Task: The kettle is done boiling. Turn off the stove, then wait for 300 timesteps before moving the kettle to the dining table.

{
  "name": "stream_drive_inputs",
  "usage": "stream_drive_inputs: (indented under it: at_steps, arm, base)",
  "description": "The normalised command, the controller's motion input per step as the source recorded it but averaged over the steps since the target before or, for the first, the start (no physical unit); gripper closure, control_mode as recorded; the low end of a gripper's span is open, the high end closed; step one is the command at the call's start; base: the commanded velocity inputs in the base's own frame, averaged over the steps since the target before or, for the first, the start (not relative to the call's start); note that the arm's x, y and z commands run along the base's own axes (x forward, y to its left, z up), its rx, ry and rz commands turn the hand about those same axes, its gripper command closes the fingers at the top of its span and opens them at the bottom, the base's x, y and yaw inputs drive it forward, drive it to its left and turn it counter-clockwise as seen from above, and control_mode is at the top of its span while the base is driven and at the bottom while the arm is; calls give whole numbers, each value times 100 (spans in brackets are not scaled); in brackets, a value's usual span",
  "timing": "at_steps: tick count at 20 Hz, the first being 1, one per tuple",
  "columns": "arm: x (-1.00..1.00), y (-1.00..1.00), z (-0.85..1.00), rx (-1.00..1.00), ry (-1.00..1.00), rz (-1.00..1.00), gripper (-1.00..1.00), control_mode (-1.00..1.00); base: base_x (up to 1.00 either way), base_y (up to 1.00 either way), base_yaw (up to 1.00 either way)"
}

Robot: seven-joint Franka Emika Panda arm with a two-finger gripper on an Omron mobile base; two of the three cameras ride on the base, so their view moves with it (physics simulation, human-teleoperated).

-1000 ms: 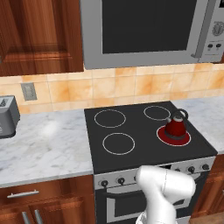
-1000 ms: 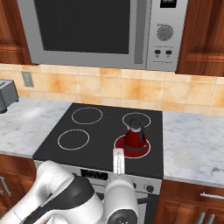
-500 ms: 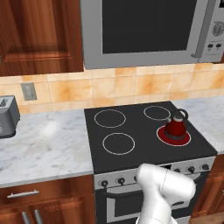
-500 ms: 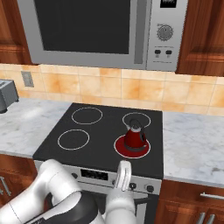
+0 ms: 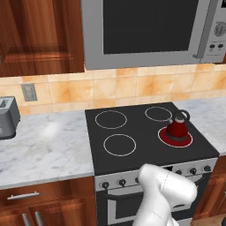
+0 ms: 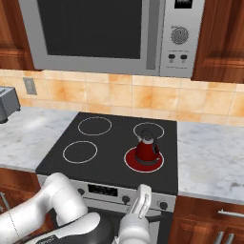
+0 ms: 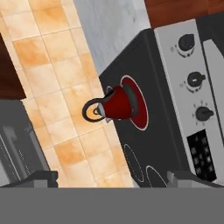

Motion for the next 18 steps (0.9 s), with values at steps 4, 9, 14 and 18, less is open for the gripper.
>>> stream_drive_inputs:
  at_steps: [4, 9, 14, 18]
  arm:
    - [2, -14, -22, 5, 0, -7, -100, -100]
    - [3, -1, -21, 1, 0, -4, -100, -100]
    - [4, 0, -21, 3, 0, -2, -100, -100]
    - [8, 0, -18, 7, 0, -1, -100, -100]
  base:
    - [0, 0, 0]
    - [0, 0, 0]
    - [0, 0, 0]
    - [0, 0, 0]
